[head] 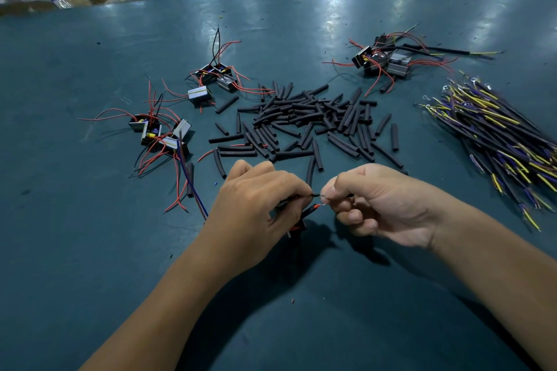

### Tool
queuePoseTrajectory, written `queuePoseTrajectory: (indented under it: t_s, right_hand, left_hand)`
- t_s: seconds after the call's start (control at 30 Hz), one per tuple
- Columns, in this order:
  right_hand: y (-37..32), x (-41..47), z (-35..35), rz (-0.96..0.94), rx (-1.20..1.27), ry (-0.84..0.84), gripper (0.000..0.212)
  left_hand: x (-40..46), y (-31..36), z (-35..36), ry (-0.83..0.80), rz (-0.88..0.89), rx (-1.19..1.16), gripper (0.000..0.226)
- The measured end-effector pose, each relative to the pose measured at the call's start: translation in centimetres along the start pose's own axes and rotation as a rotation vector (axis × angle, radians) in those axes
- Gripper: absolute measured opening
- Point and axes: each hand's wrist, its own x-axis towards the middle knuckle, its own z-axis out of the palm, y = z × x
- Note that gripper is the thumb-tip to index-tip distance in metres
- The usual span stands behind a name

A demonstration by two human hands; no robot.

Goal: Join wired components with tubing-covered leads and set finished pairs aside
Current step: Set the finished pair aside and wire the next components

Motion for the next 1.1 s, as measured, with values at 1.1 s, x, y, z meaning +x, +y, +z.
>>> queuePoseTrajectory:
  t_s: [1.1]
  right_hand:
    - [0.6, 0.5, -0.2, -1.439, -1.313, 0.377, 0.012]
  left_hand:
    - [-0.1, 0.2, -1.2, -0.11, -0.286, -0.609, 0.012]
